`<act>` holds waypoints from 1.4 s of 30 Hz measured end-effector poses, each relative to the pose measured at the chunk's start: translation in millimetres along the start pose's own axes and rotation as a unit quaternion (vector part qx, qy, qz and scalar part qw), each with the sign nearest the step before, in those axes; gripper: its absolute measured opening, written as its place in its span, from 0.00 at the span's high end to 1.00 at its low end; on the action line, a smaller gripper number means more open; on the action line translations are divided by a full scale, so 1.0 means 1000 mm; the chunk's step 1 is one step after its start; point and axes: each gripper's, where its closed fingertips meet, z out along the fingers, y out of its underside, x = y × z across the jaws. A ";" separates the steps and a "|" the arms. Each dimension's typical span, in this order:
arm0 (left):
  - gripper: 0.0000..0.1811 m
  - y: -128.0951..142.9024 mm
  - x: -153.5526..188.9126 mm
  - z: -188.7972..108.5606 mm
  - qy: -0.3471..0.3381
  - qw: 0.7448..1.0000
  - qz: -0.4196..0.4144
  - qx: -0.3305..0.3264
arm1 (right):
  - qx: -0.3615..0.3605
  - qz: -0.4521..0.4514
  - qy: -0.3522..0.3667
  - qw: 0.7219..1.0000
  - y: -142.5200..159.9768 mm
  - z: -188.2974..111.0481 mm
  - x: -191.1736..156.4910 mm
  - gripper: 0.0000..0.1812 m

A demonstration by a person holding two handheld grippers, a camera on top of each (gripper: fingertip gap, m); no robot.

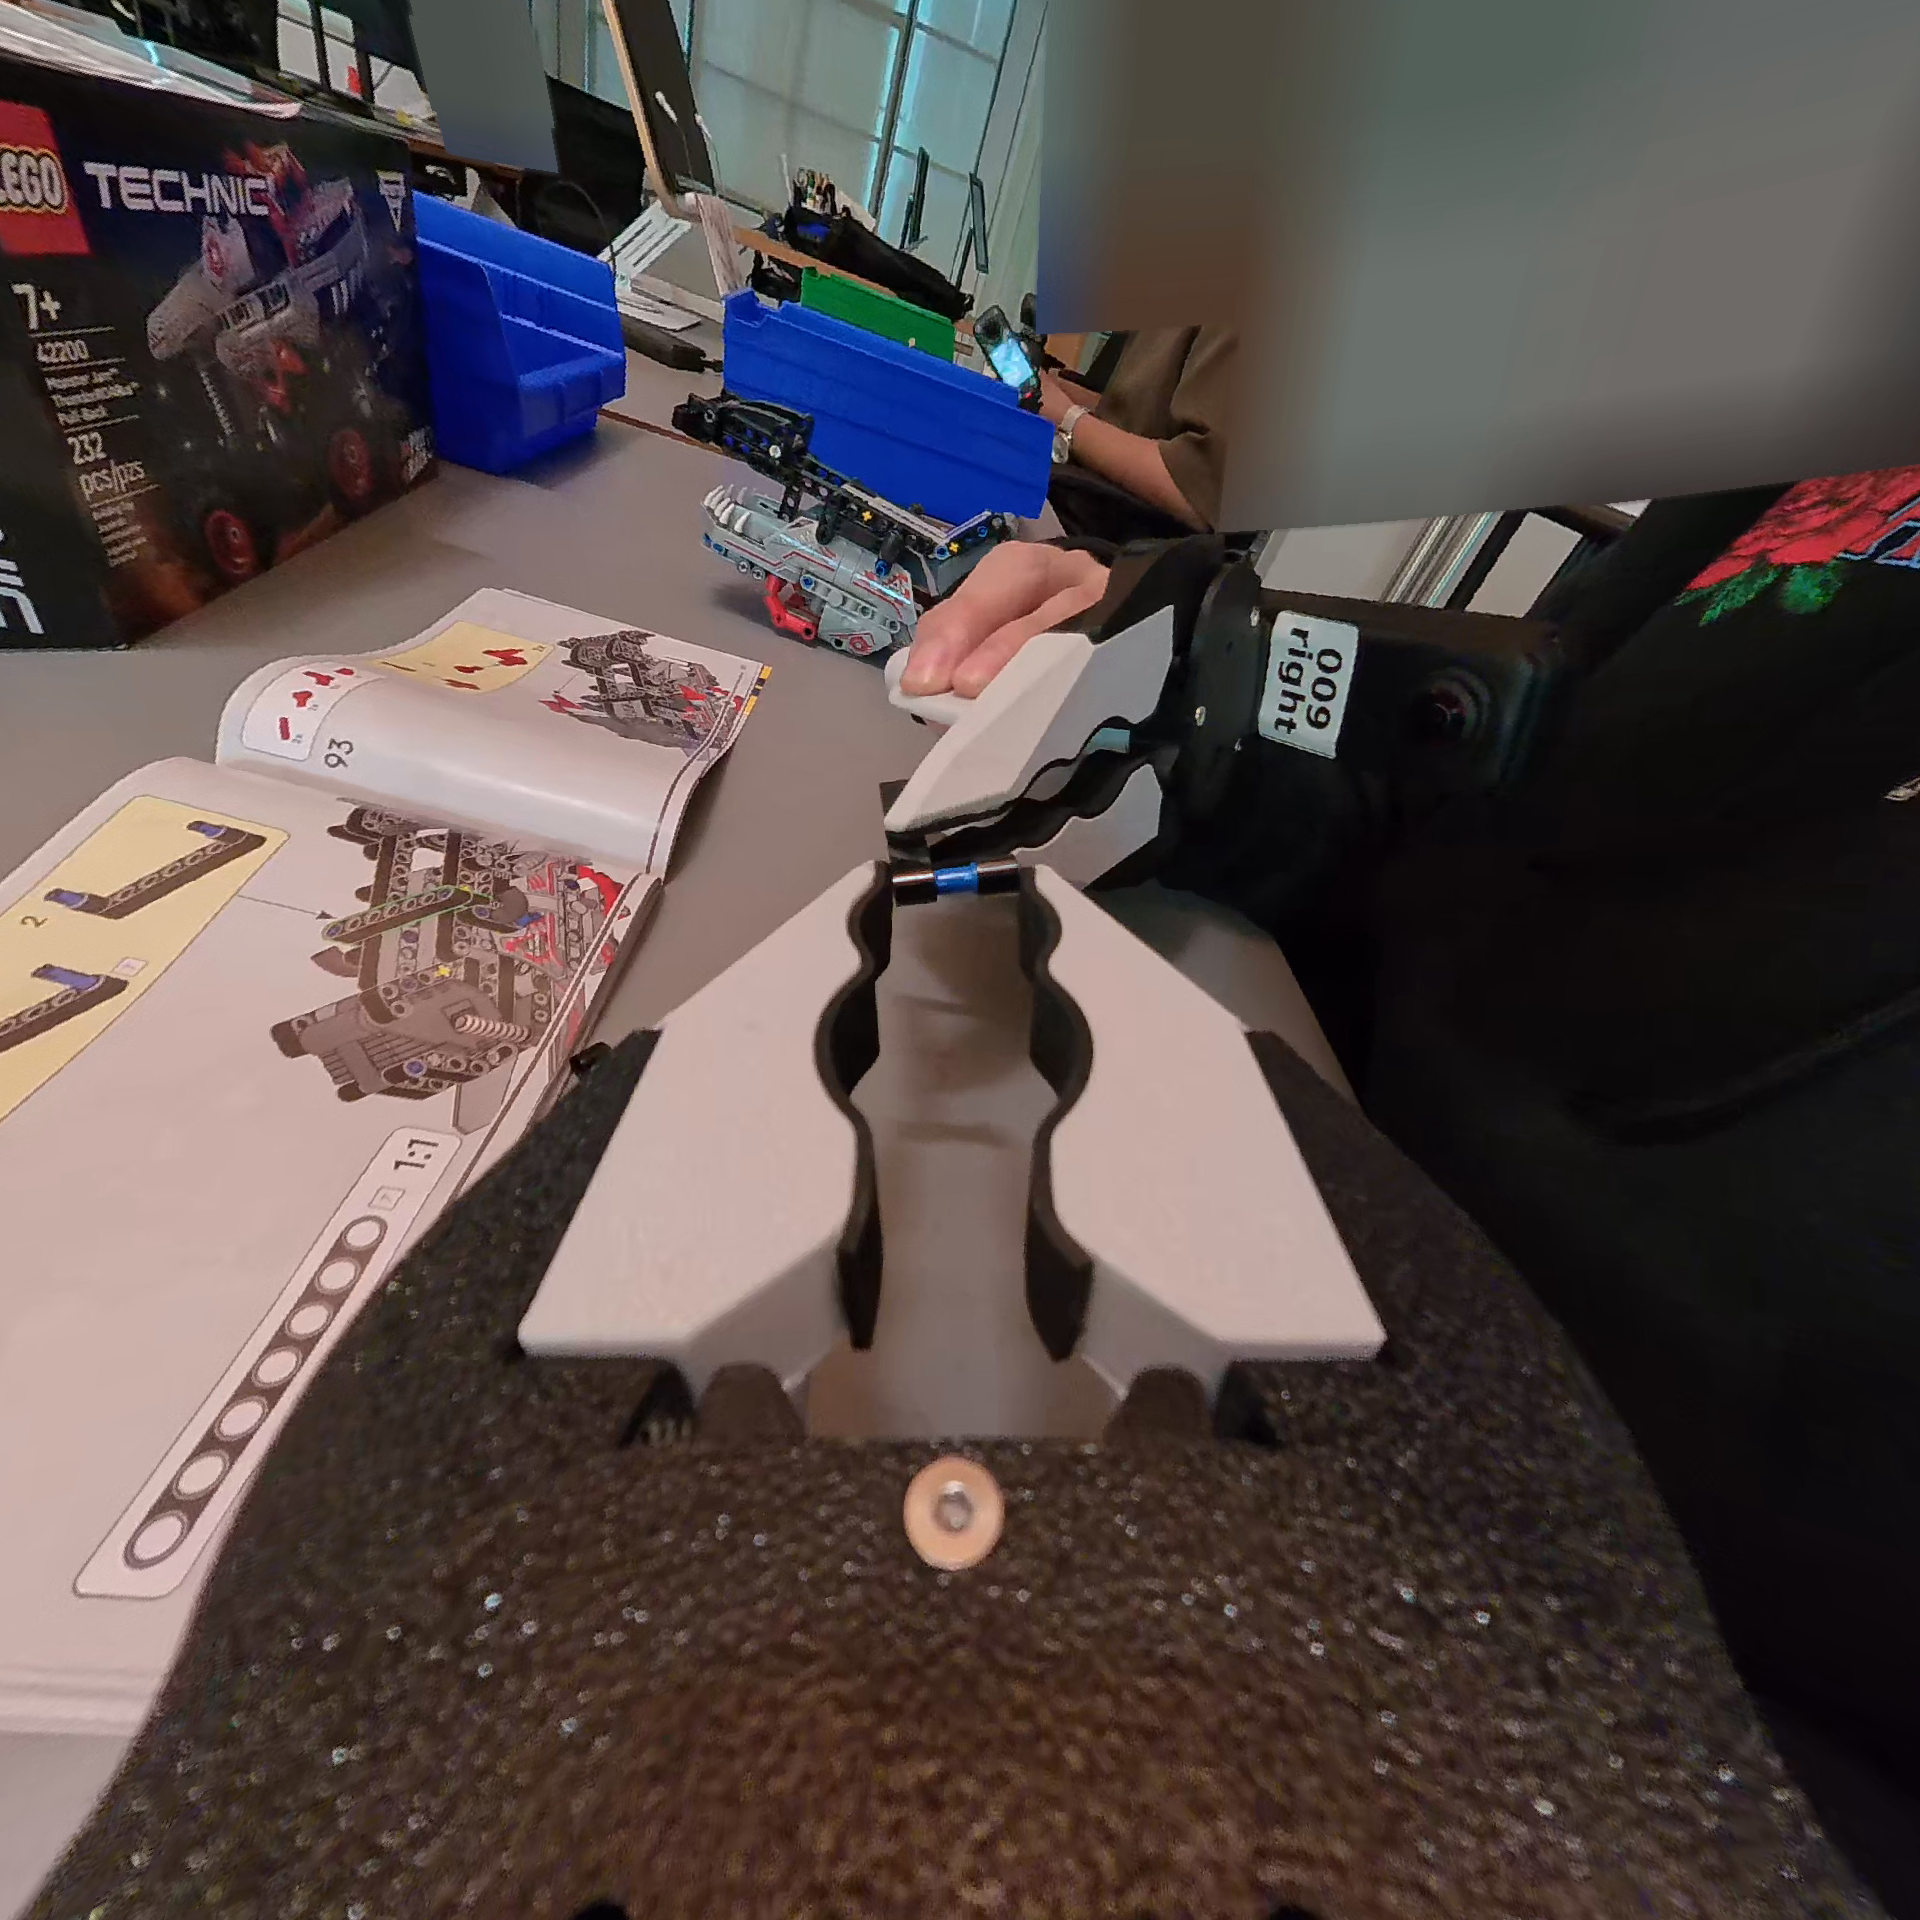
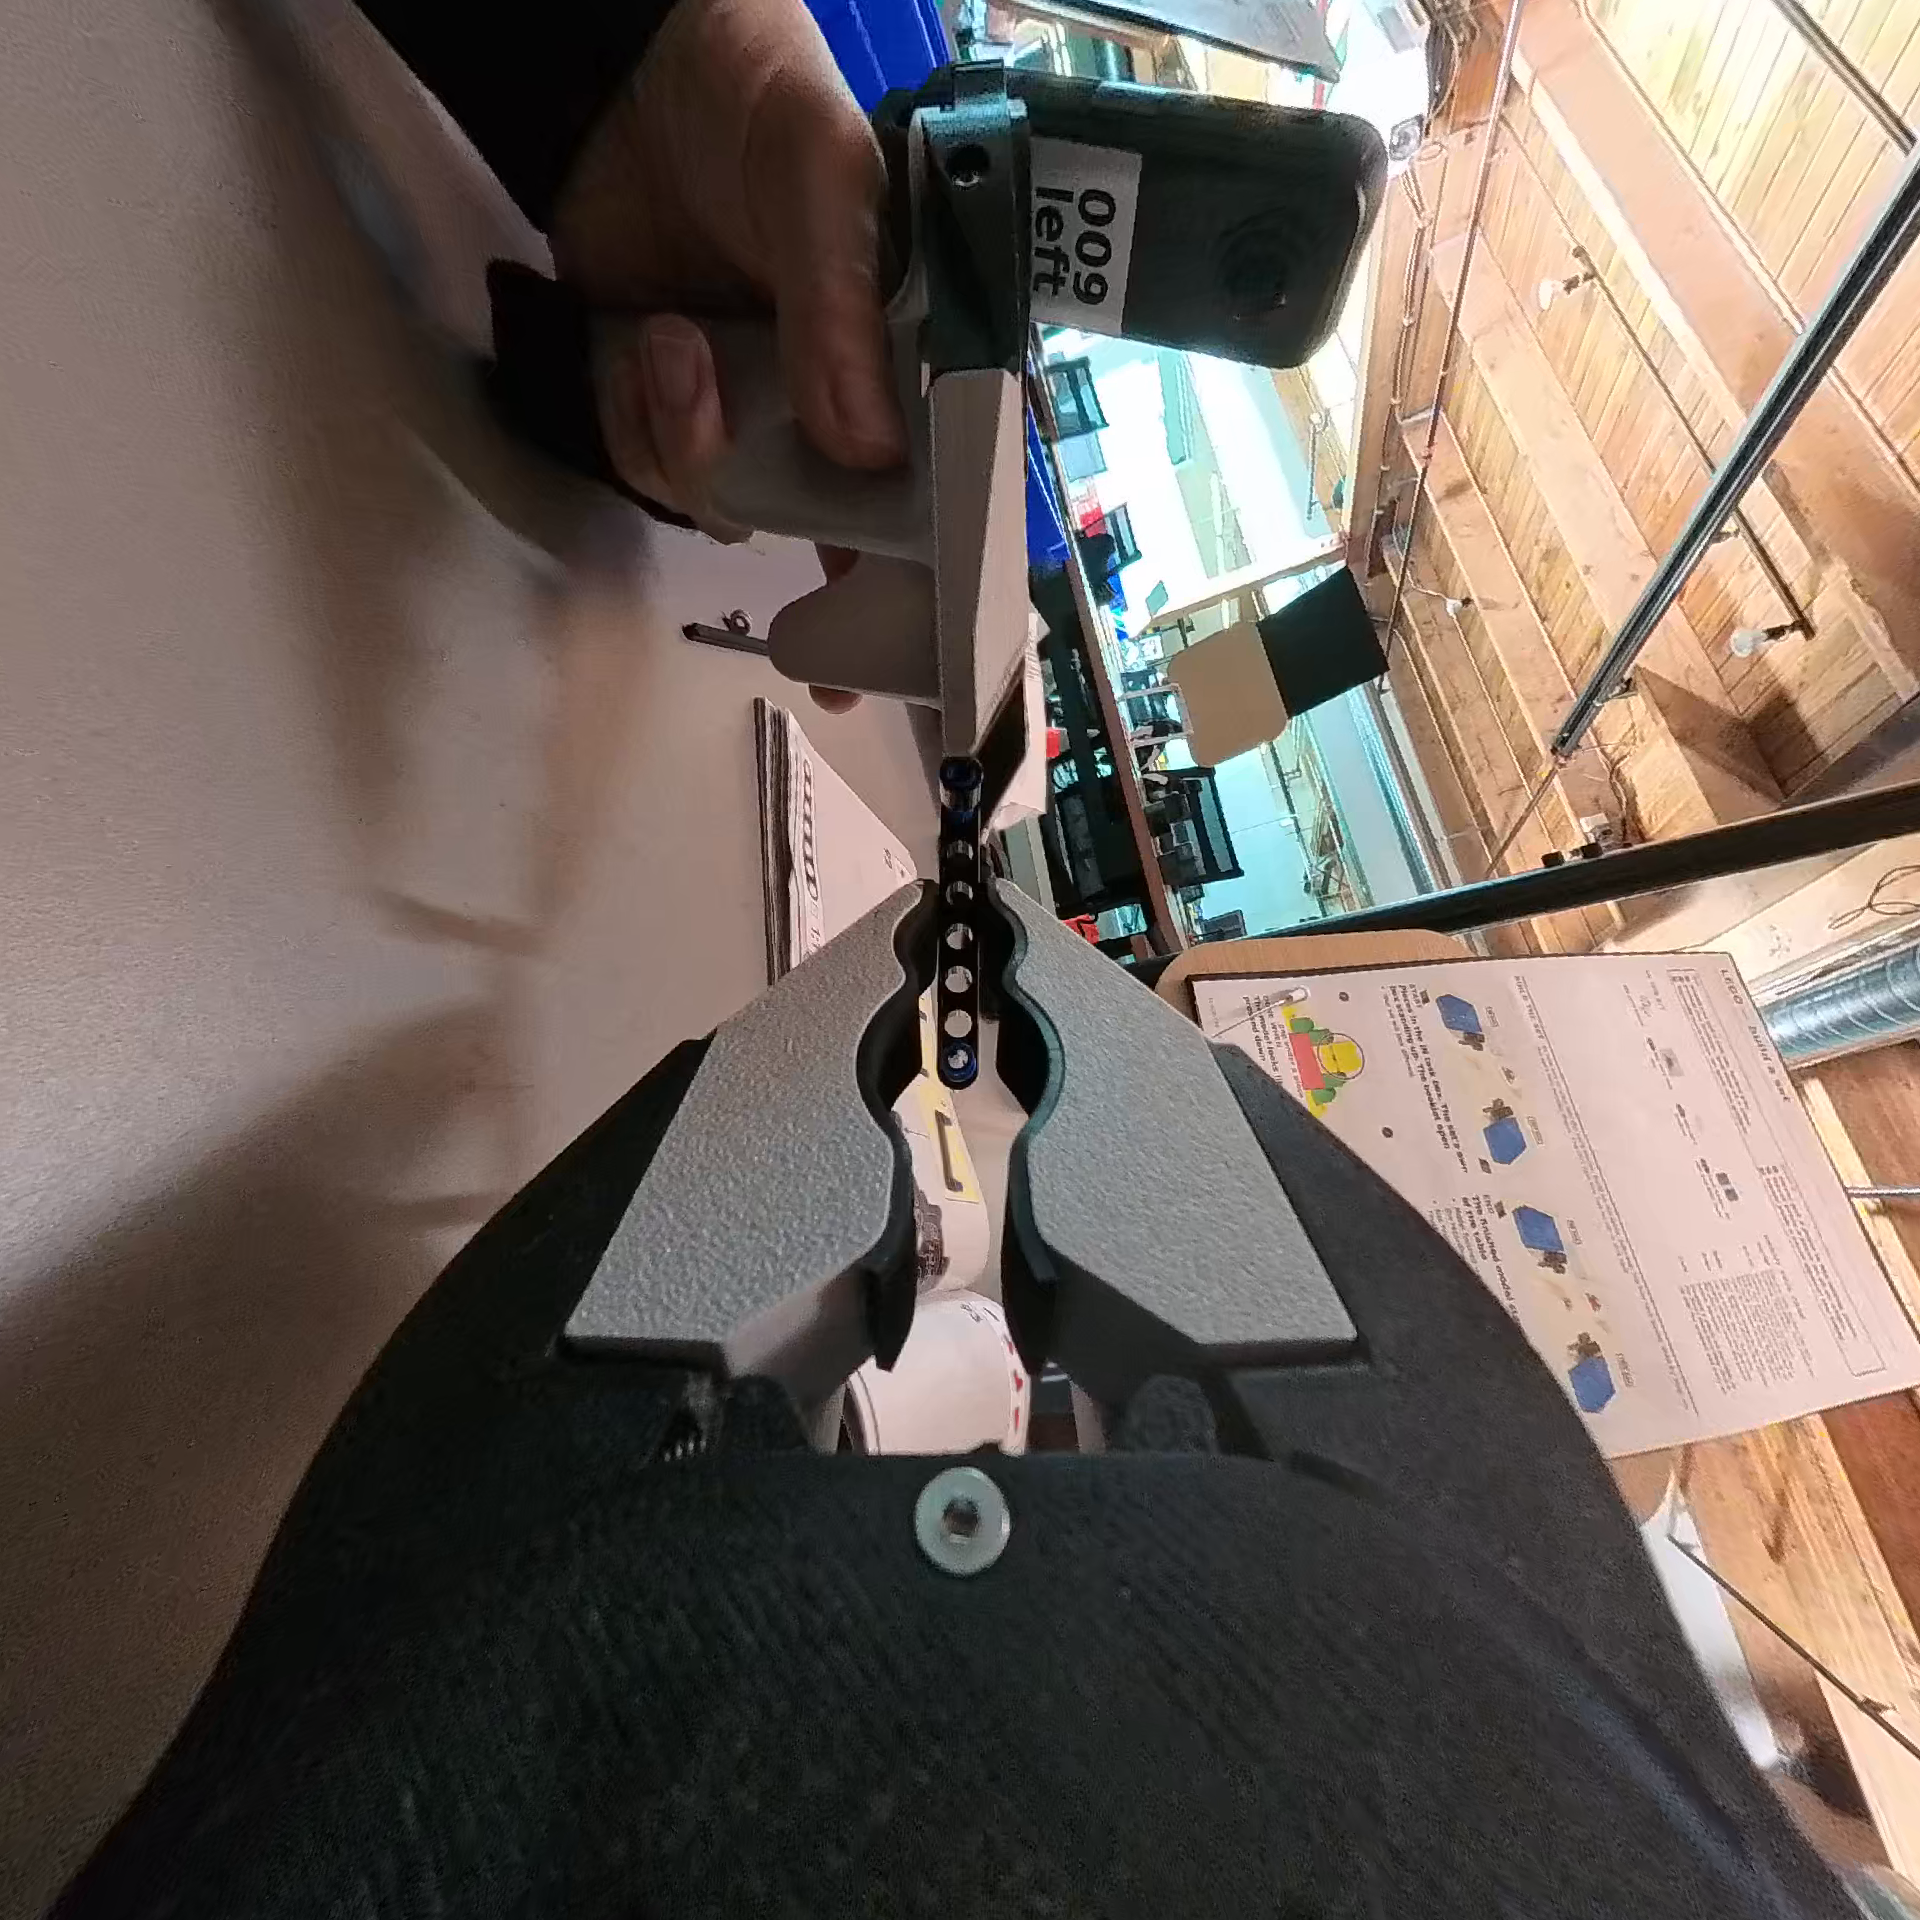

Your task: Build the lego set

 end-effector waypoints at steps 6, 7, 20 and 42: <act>0.88 0.001 0.000 0.000 0.004 1.000 -0.002 -0.003 | 0.001 0.002 -0.003 1.000 0.000 0.000 0.000 0.97; 0.88 0.002 0.000 0.000 0.003 1.000 -0.003 -0.004 | 0.001 0.002 -0.003 1.000 0.000 0.001 -0.001 0.97; 0.89 0.011 -0.006 0.005 -0.009 0.999 -0.011 -0.033 | -0.002 0.045 -0.031 0.999 0.006 0.003 -0.006 0.97; 0.69 0.017 -0.018 0.026 -0.211 0.972 0.040 -0.100 | -0.069 0.041 -0.029 0.996 0.027 0.010 -0.009 0.97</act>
